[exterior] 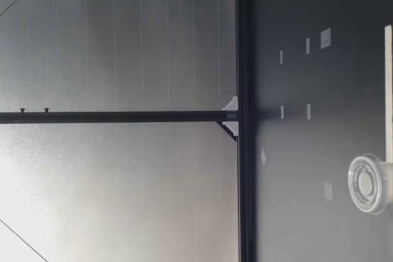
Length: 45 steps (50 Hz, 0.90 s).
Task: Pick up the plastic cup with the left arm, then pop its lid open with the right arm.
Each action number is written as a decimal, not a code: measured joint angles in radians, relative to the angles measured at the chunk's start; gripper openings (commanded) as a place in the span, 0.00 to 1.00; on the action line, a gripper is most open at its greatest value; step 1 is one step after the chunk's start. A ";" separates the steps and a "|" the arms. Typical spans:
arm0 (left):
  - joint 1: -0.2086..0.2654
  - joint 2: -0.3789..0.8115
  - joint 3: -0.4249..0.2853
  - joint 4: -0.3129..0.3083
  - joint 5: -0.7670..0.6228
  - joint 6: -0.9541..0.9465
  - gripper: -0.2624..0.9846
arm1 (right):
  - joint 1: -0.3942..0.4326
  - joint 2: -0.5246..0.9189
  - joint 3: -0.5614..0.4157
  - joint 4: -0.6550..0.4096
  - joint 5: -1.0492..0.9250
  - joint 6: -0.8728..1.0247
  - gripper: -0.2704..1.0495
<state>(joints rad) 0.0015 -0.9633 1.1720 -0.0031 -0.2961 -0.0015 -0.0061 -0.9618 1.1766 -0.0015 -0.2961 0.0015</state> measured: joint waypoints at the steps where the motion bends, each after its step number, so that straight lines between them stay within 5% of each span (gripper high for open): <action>1: 0.000 0.000 0.003 0.000 -0.002 0.002 0.19 | 0.000 0.000 0.002 0.000 -0.002 0.000 0.14; 6: 0.009 -0.012 0.063 0.000 -0.002 0.000 0.13 | 0.000 -0.003 0.029 0.008 -0.002 0.009 0.10; 16: 0.011 -0.017 0.055 0.002 0.000 0.008 0.13 | -0.002 0.002 0.026 0.049 0.003 0.041 0.11; 32: 0.058 0.133 -0.127 0.000 0.236 0.048 0.13 | -0.069 0.379 -0.321 0.052 0.325 0.040 0.11; 45: 0.061 0.245 -0.118 0.000 0.233 0.052 0.13 | -0.066 0.695 -0.463 0.052 0.348 0.038 0.11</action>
<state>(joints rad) 0.0629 -0.7179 1.0538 -0.0031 -0.0629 0.0506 -0.0721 -0.2669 0.7133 0.0506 0.0522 0.0399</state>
